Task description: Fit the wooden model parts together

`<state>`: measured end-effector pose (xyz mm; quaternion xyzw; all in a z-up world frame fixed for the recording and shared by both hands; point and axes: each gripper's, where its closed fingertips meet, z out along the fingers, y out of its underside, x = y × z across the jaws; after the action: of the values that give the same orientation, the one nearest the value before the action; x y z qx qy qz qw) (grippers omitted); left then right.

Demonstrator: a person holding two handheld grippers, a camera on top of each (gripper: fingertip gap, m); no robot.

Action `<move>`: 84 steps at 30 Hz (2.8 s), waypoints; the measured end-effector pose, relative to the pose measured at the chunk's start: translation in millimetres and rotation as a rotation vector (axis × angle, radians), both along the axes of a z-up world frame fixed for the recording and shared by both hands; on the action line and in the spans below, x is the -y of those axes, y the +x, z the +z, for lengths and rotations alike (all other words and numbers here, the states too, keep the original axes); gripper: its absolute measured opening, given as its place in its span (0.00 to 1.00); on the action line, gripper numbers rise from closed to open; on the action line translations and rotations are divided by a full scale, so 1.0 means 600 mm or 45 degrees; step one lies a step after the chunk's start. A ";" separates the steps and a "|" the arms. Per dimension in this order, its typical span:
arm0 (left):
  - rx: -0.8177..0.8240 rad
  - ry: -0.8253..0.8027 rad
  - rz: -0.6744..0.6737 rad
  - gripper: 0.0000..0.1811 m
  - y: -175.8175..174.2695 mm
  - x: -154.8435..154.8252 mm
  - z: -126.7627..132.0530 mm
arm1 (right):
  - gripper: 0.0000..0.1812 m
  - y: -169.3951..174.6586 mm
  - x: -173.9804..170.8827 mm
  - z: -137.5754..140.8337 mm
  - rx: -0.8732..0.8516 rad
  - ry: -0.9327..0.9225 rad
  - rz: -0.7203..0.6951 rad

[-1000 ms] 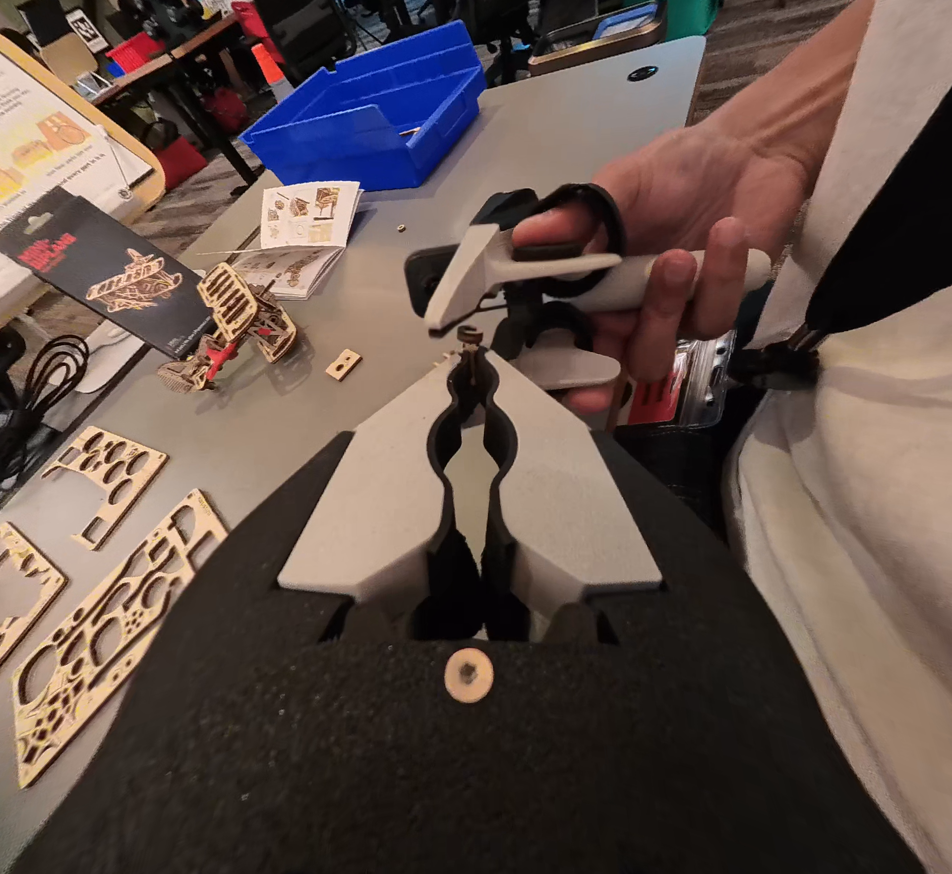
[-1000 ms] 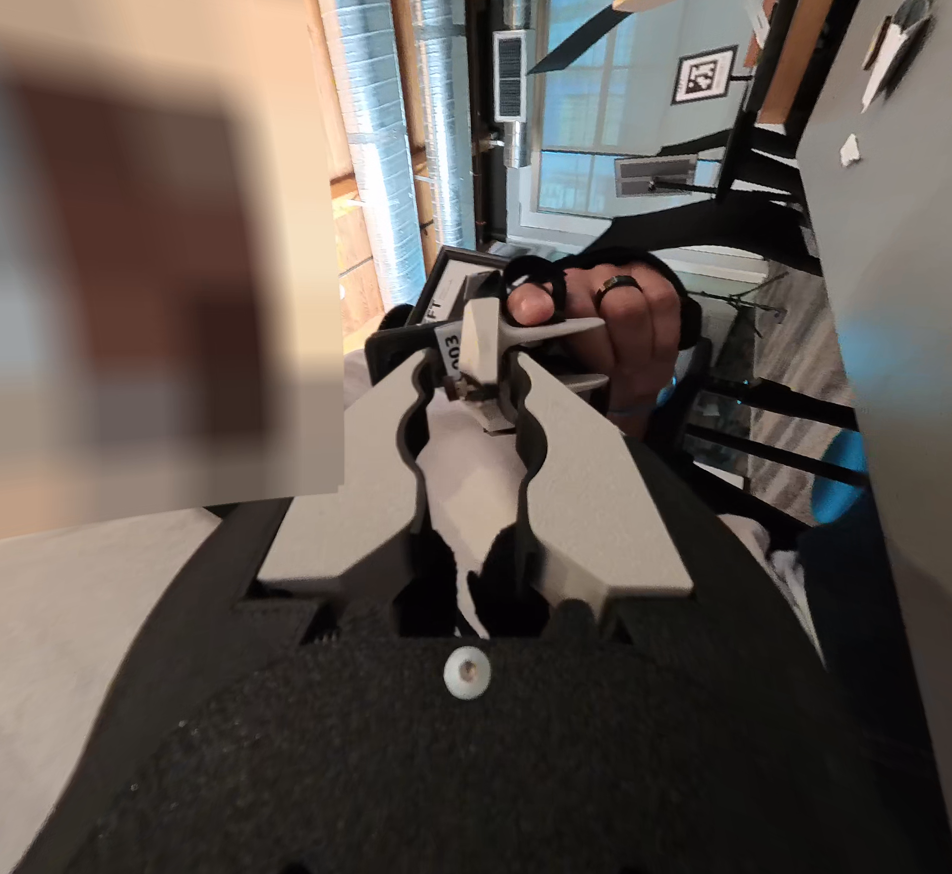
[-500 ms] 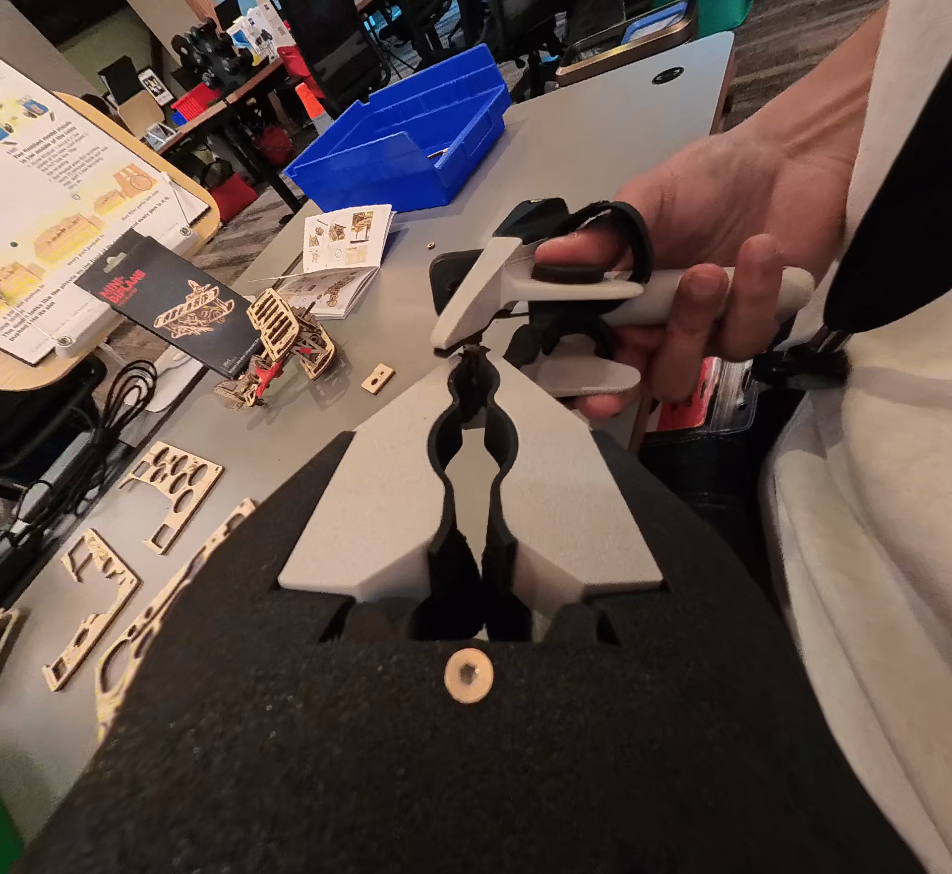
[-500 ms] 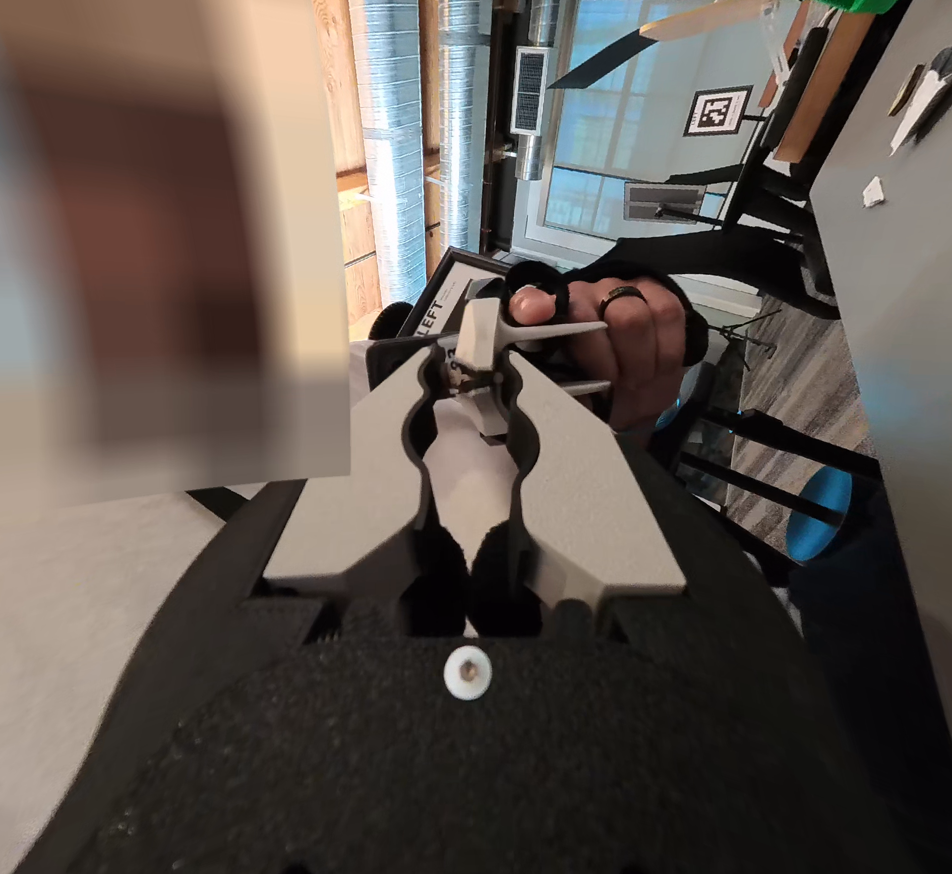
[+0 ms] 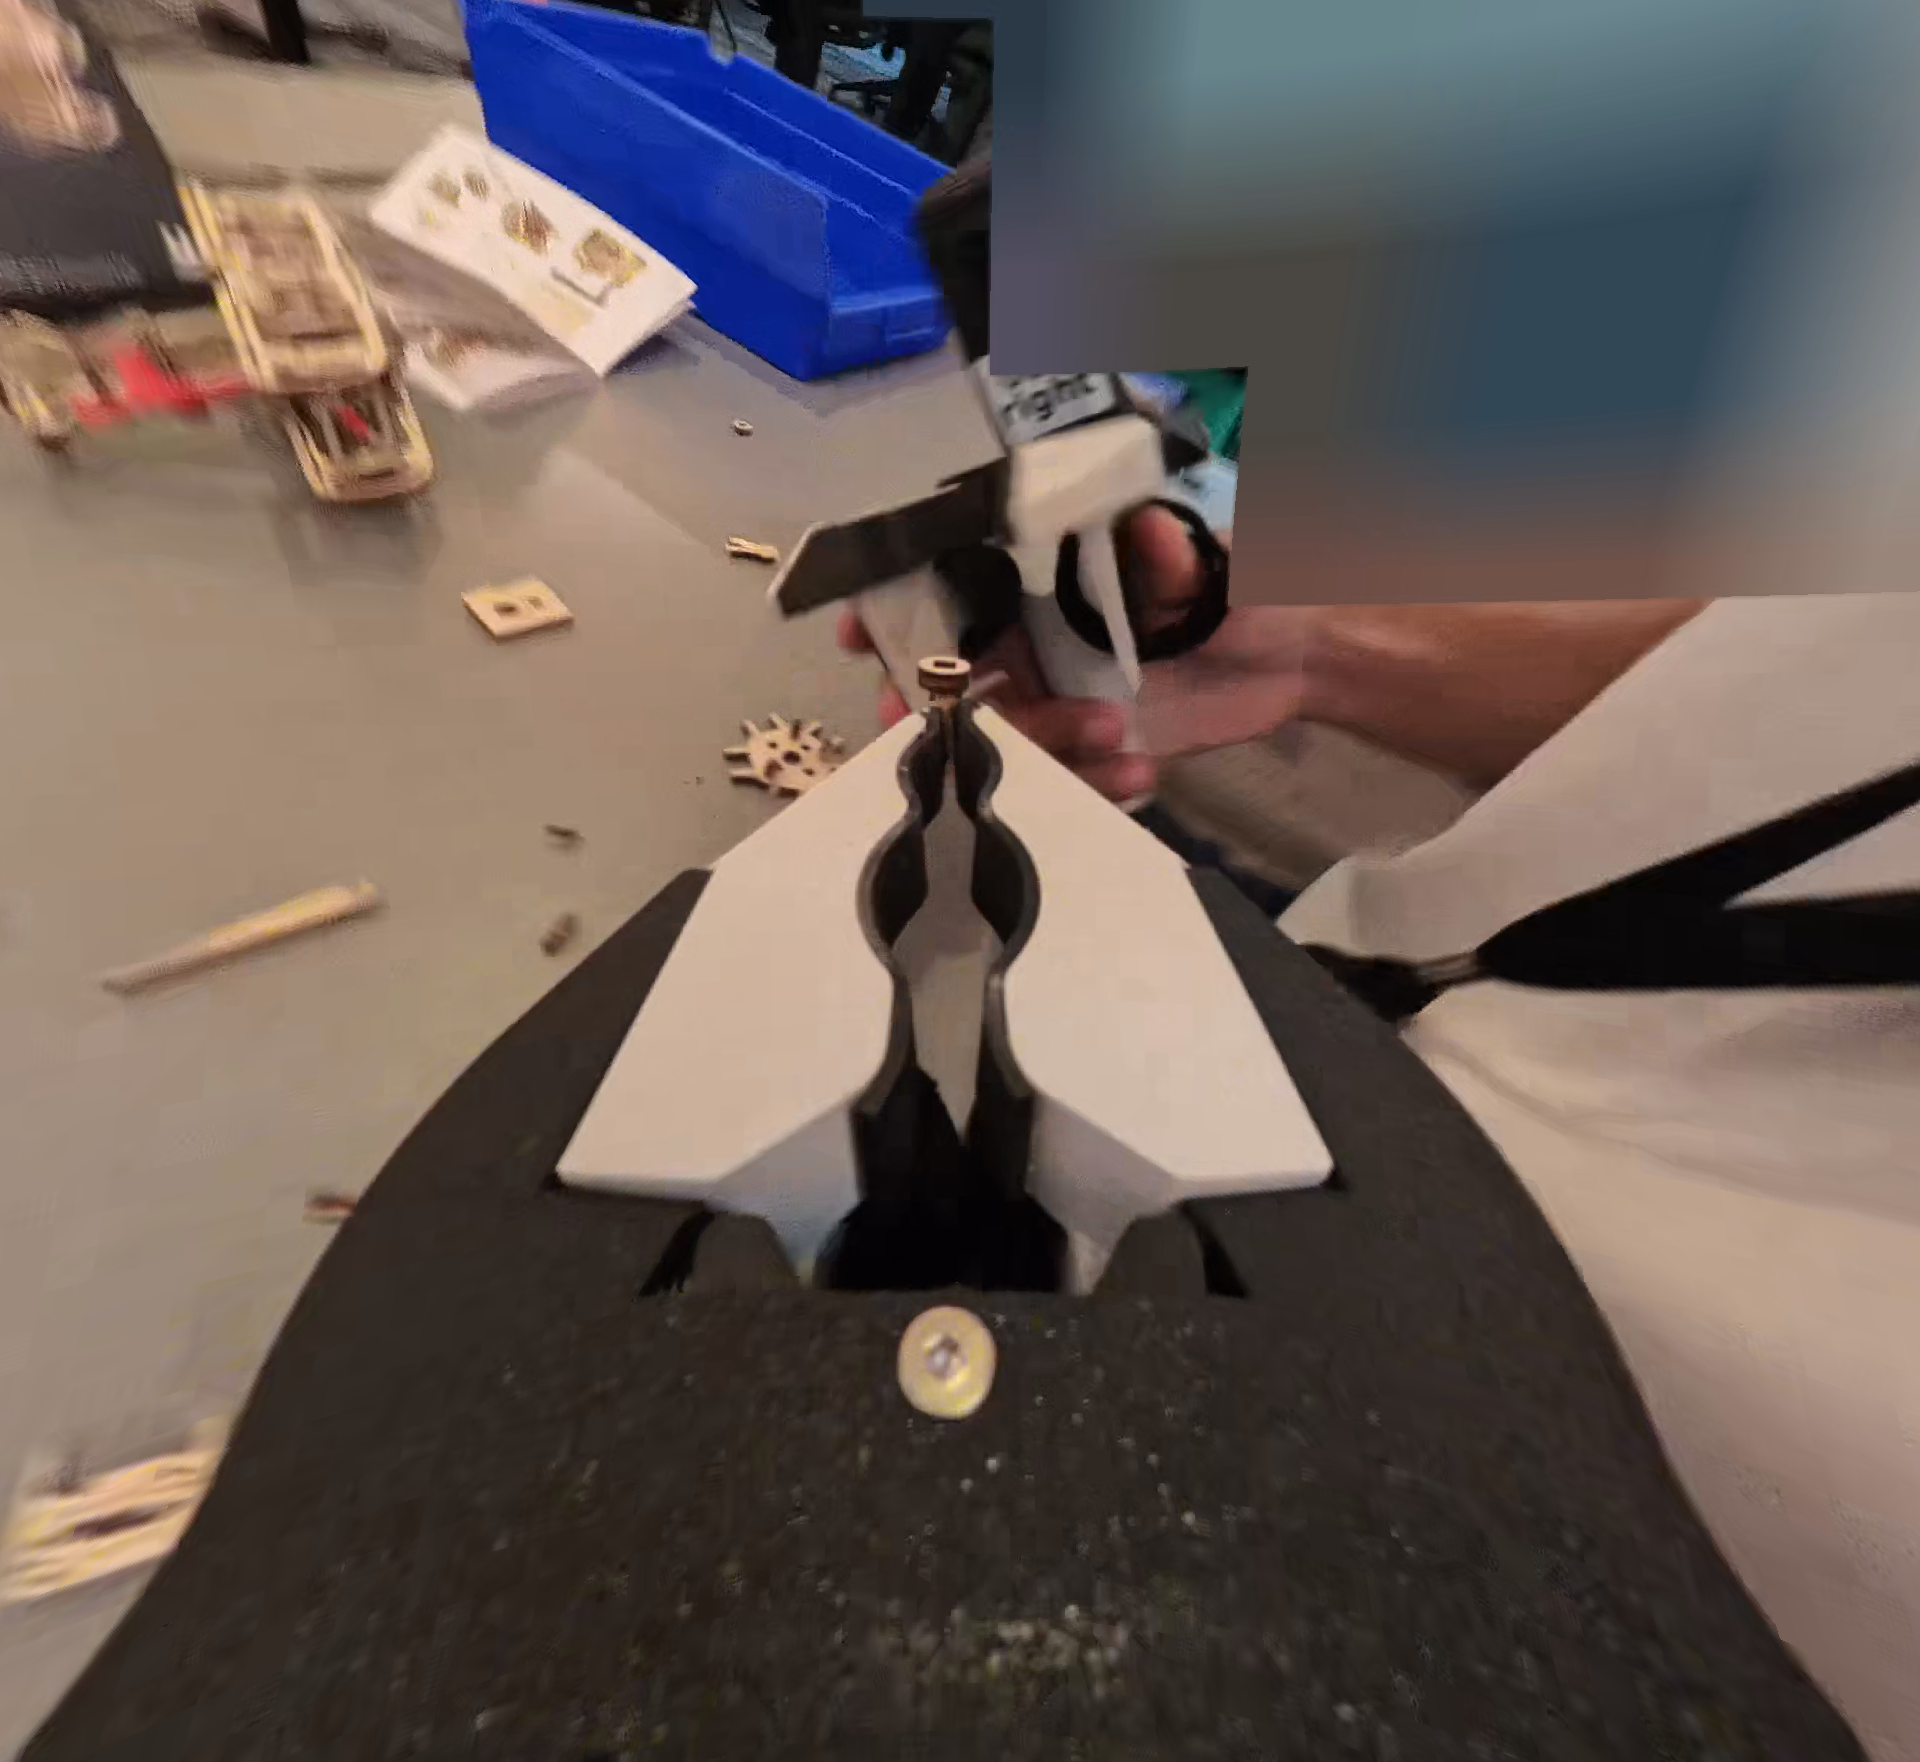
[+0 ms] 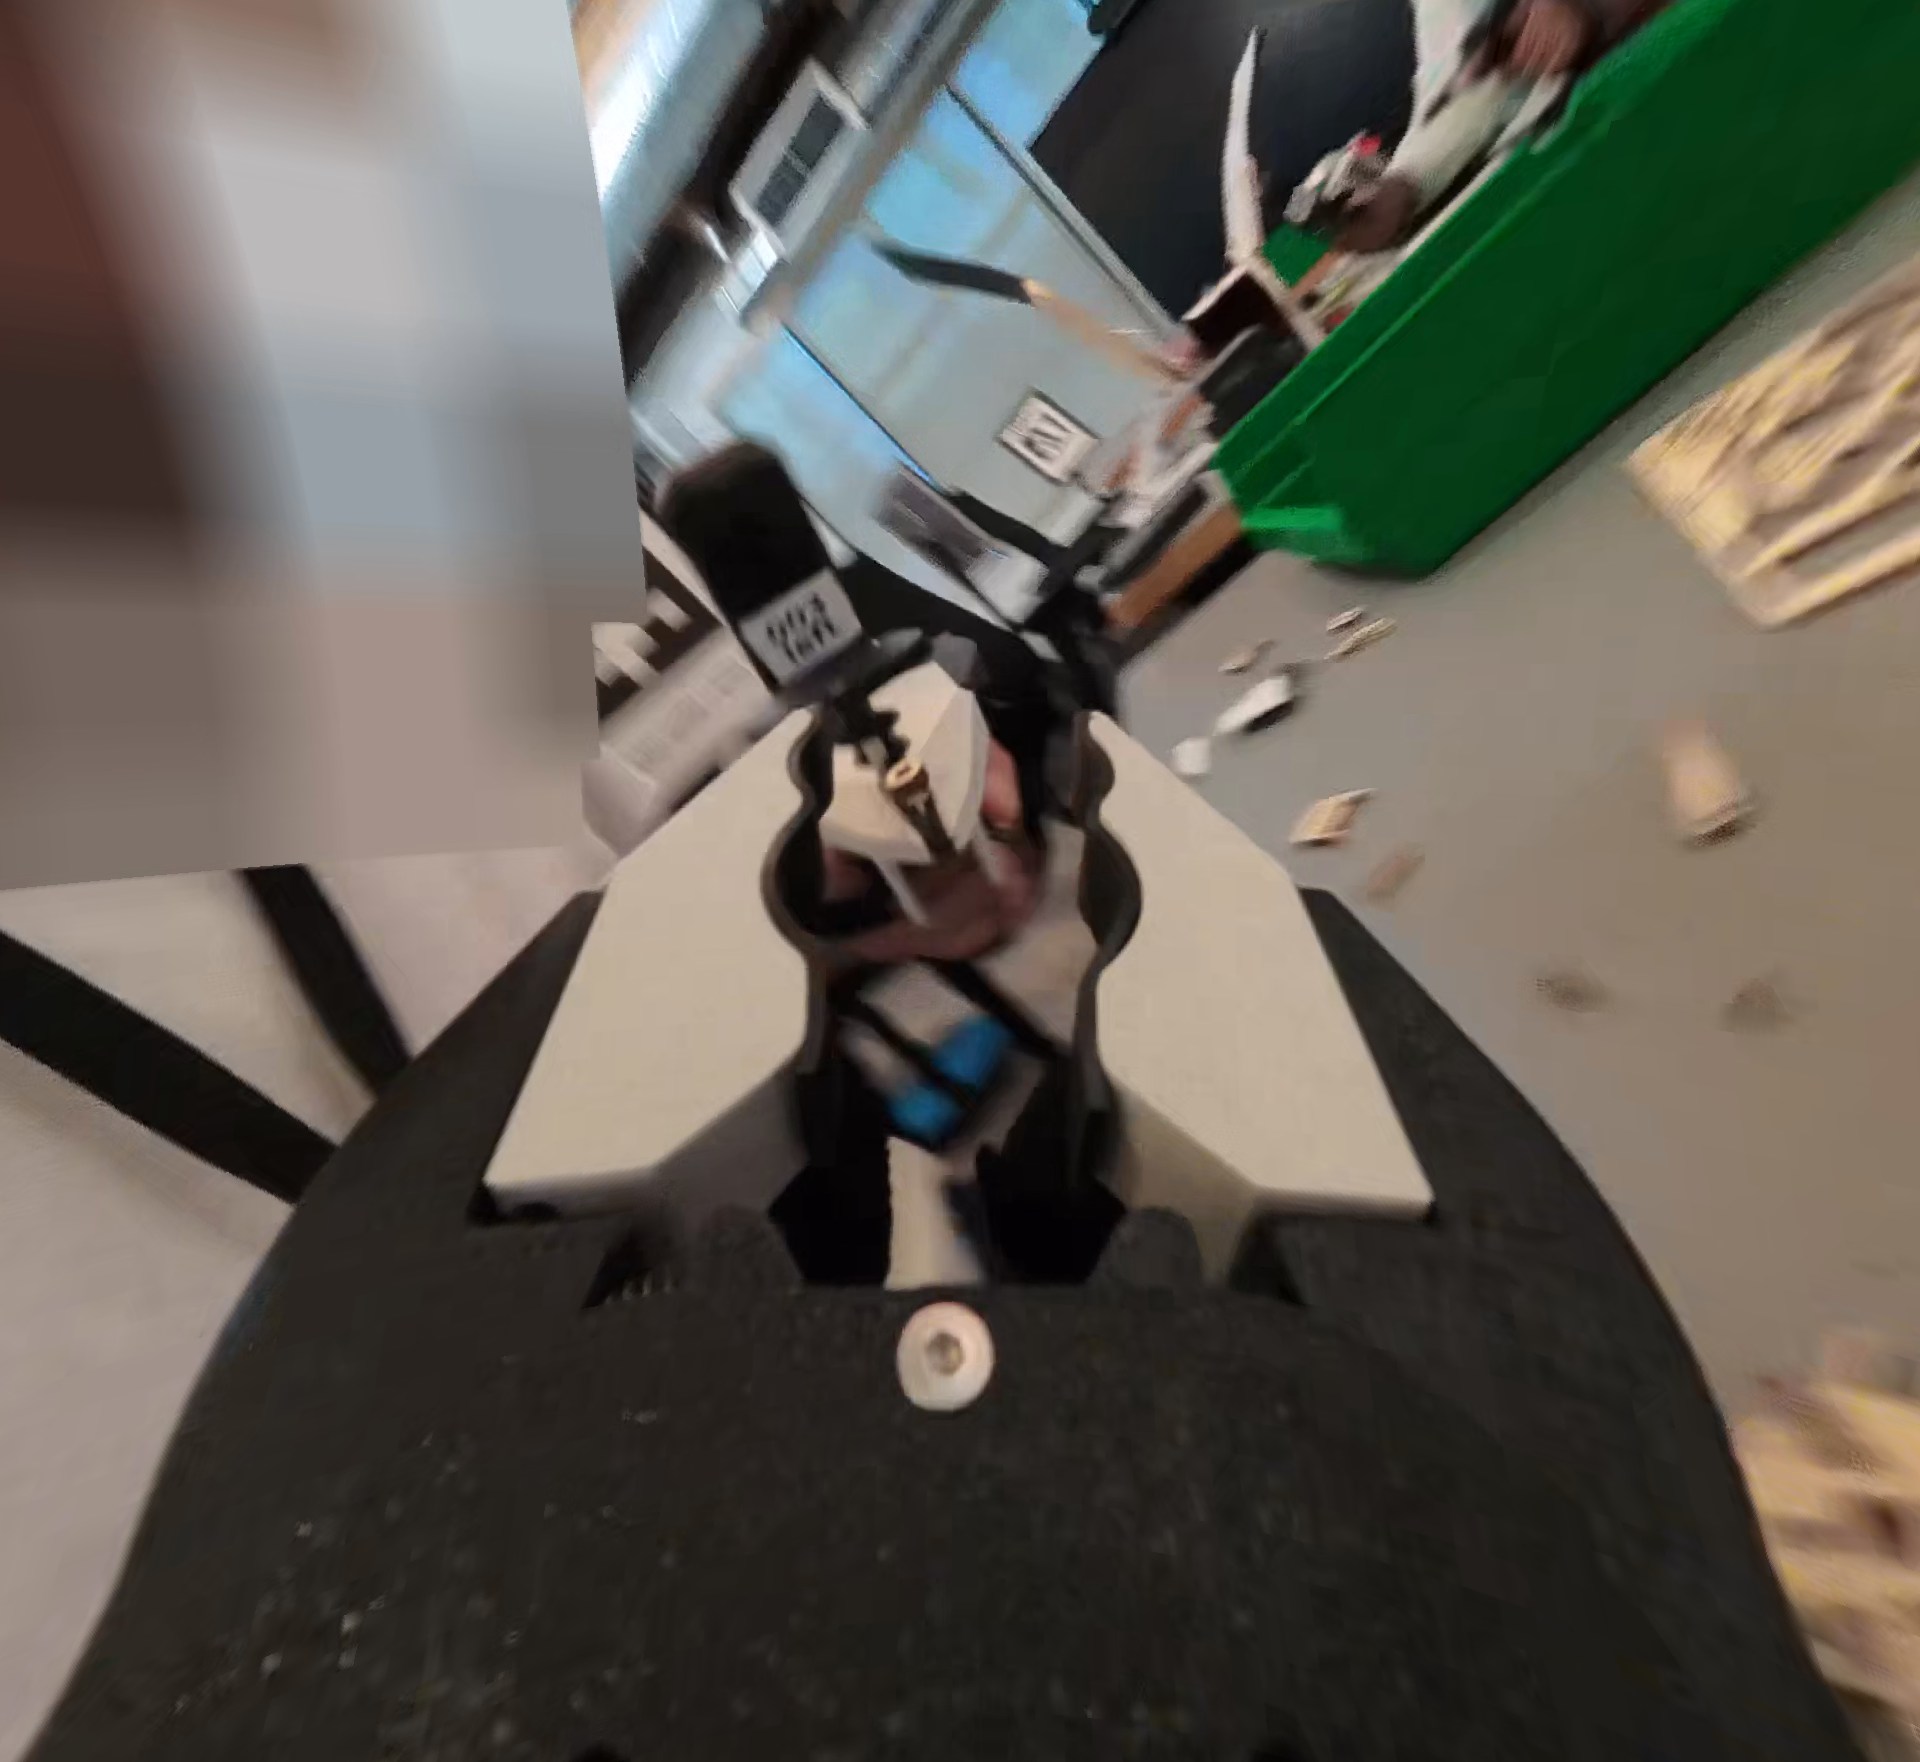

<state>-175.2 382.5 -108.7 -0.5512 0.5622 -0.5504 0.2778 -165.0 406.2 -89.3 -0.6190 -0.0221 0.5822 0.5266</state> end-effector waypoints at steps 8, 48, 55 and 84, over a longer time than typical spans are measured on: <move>-0.048 -1.148 -0.164 0.00 -0.002 -0.004 0.007 | 0.40 -0.039 0.022 -0.033 1.044 0.543 -0.029; -0.187 -1.373 -0.396 0.00 -0.011 0.065 -0.003 | 0.11 -0.068 0.055 -0.068 1.280 0.486 0.043; -0.233 -1.013 -0.345 0.00 -0.010 0.070 -0.019 | 0.16 -0.062 0.054 -0.079 1.397 0.390 -0.007; -0.318 -1.085 -0.241 0.00 -0.004 0.061 -0.050 | 0.12 -0.053 0.045 -0.111 1.662 0.422 -0.073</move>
<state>-177.3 346.1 -138.4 -0.6248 0.3626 -0.6850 -0.0952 -196.8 379.1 -156.1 -0.7553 -0.4084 0.0636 0.5086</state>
